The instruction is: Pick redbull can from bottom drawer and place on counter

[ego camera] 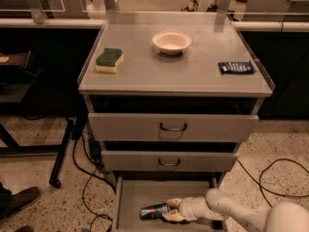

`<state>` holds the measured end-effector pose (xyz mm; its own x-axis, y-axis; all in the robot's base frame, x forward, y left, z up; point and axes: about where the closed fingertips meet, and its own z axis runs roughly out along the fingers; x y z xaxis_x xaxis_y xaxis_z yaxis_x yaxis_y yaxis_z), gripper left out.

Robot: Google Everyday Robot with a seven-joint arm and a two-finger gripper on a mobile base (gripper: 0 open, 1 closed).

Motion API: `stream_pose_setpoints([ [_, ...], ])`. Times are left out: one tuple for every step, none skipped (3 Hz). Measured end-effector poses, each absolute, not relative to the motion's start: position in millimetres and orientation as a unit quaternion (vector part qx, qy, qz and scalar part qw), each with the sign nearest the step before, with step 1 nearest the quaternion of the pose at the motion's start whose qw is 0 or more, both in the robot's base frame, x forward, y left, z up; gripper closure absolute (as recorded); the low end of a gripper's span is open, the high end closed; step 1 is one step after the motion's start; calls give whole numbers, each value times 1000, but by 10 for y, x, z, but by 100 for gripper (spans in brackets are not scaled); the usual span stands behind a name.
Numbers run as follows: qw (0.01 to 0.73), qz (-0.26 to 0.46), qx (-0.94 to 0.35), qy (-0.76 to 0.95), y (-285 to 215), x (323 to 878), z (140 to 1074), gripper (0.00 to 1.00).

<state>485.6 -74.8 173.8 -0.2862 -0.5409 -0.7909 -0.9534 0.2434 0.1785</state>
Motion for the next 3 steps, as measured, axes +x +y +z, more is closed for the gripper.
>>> stream_pose_setpoints([
  [331,319,-512,725,-854,4814,2137,100],
  [361,280,-515,726,-1049,4738,2593,100],
  [355,287,-516,724,-1003,4565,2611,100],
])
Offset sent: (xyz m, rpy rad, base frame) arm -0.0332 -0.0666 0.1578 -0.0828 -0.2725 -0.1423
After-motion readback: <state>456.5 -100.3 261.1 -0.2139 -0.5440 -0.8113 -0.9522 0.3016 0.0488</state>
